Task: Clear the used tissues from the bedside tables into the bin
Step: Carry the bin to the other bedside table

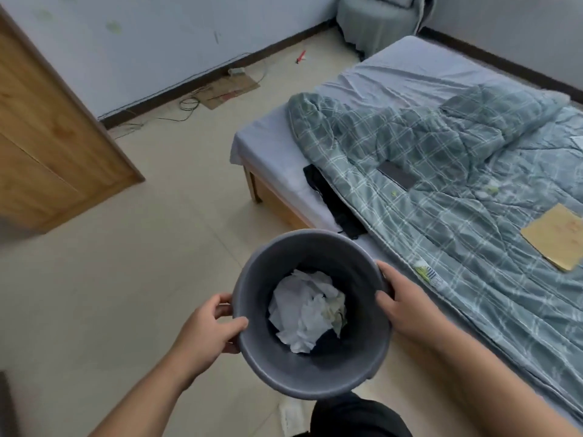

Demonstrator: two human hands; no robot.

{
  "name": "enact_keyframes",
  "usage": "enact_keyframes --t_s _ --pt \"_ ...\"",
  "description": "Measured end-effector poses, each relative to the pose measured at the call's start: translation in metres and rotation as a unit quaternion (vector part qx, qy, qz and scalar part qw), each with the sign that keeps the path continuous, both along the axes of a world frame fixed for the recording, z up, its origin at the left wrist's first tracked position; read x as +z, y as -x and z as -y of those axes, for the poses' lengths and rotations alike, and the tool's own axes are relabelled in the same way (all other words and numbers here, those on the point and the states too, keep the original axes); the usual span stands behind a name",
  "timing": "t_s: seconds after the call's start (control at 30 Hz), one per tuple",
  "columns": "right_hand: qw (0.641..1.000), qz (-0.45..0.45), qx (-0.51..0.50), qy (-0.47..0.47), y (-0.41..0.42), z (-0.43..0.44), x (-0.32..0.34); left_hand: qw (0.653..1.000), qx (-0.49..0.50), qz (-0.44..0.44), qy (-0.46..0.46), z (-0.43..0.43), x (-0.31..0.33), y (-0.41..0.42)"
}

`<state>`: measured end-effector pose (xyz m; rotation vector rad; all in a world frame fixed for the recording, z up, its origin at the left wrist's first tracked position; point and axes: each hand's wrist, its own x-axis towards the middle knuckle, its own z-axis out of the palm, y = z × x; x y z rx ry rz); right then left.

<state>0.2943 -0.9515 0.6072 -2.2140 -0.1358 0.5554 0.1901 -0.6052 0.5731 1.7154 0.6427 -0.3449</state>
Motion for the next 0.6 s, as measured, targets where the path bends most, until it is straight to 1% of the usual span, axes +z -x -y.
enact_keyframes --t_s 0.23,0.43,0.6 --pt "0.998 0.000 0.070 0.006 -0.107 -0.076 -0.021 0.995 0.103 -0.010 0.011 -0.052 -0.010 -0.037" --pt "0.990 -0.038 0.133 0.007 -0.221 -0.133 -0.043 0.986 0.163 -0.038 0.008 -0.084 -0.015 -0.108" --pt "0.982 -0.031 0.187 0.006 -0.315 -0.195 -0.029 0.979 0.202 -0.039 0.017 -0.118 -0.001 -0.168"
